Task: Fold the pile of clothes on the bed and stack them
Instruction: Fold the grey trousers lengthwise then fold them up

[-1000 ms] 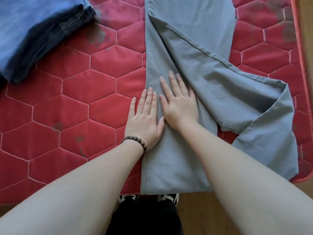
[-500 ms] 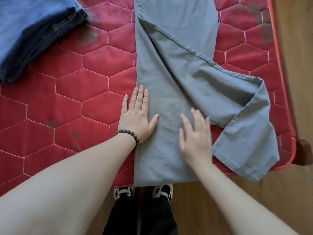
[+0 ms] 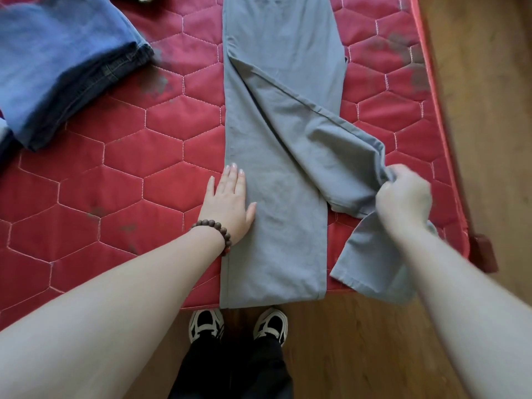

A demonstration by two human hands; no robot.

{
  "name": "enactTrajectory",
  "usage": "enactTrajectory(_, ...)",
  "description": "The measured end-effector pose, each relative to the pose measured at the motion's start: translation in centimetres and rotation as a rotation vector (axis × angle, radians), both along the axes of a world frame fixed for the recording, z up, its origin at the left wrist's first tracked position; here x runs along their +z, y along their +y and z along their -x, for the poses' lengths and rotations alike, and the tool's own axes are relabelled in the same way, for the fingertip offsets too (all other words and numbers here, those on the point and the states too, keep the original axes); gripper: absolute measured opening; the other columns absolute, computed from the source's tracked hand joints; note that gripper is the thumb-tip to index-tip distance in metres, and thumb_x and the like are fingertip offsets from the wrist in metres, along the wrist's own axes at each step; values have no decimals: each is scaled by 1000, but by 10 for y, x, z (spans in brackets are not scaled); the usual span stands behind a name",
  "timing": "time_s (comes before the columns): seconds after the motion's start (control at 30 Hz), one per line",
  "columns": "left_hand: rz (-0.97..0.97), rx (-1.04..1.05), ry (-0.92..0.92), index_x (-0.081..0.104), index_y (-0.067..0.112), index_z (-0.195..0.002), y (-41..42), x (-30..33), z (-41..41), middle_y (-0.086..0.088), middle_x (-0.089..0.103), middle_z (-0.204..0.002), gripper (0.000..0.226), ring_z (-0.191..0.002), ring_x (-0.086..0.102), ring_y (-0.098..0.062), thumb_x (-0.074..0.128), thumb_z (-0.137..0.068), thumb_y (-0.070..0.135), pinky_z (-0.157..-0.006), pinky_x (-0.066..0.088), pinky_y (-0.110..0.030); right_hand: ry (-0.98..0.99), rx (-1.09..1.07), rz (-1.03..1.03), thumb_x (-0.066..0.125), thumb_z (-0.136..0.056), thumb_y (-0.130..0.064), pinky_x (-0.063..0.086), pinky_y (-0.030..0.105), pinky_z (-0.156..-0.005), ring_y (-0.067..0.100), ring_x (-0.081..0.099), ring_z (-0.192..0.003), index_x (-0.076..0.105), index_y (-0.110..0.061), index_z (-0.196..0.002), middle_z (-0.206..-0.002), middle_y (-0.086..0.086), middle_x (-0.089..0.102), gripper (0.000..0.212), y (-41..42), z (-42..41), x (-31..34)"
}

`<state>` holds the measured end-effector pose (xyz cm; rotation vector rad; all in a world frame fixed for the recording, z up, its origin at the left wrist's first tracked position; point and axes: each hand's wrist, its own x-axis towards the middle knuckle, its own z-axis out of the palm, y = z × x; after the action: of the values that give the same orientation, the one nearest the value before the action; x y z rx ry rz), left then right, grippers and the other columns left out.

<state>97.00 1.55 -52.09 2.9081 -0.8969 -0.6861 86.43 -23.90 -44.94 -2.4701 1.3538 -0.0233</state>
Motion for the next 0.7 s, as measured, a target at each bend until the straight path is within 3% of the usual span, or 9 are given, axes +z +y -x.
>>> enactTrajectory(0.1,205,53,71,15,5,-152,5,23,23,-11,11,-161,61,-149,5,-19,32,-103,36,-121,3,-37,-139,261,-72,35,-73,-5,48,46,-94,39,63,-102,70,-3,-108,-108,21,69,50,57,33,4)
enactTrajectory(0.17,396,192,187,31,4,-148,5,37,38,-13,33,-154,54,-144,25,-22,36,-103,33,-118,16,-34,-141,390,-107,30,-71,-7,42,46,-104,34,63,-110,67,0,-117,-119,19,66,59,95,54,0)
enactTrajectory(0.27,639,642,499,61,7,-119,-3,51,55,-11,68,-114,40,-109,63,-26,41,-102,37,-95,48,-37,-91,604,-181,29,-70,-6,32,42,-110,27,58,-121,62,0,-125,-130,15,61,64,145,76,-4)
enactTrajectory(0.33,730,961,713,67,0,-100,-7,53,63,-7,70,-90,48,-84,67,-23,43,-100,43,-78,56,-37,10,723,-343,28,-78,-5,29,40,-115,22,43,-136,48,-4,-139,-146,12,46,65,168,83,-8)
enactTrajectory(0.4,638,1002,702,65,-3,-91,-2,49,71,-6,62,-73,48,-70,60,-23,51,-96,43,-70,54,-35,125,765,-566,31,-95,-17,18,28,-119,16,27,-144,38,-12,-147,-156,6,30,53,171,83,-10)
enactTrajectory(0.47,500,897,606,60,3,-75,9,44,81,-5,52,-63,35,-59,50,-22,59,-92,33,-57,44,-30,79,657,-622,36,-96,-36,20,26,-114,18,32,-140,50,-15,-140,-152,6,38,51,163,83,-13)
enactTrajectory(0.53,423,838,568,52,8,-68,20,33,89,-8,47,-63,29,-60,44,-22,58,-91,25,-55,37,-32,-65,478,-429,39,-91,-38,31,35,-111,26,41,-132,59,-13,-130,-143,11,46,50,149,83,-18)
enactTrajectory(0.6,432,877,597,53,10,-72,28,28,96,-9,47,-66,26,-63,46,-21,53,-93,25,-65,47,-39,-80,302,-263,49,-91,-31,38,44,-104,34,42,-126,55,-12,-132,-140,16,45,46,131,83,-23)
enactTrajectory(0.7,438,900,597,53,9,-80,31,33,105,-6,49,-64,27,-64,48,-22,42,-99,25,-68,47,-37,80,26,-412,59,-92,-34,41,39,-91,32,48,-118,44,-13,-138,-129,11,50,53,111,85,-25)
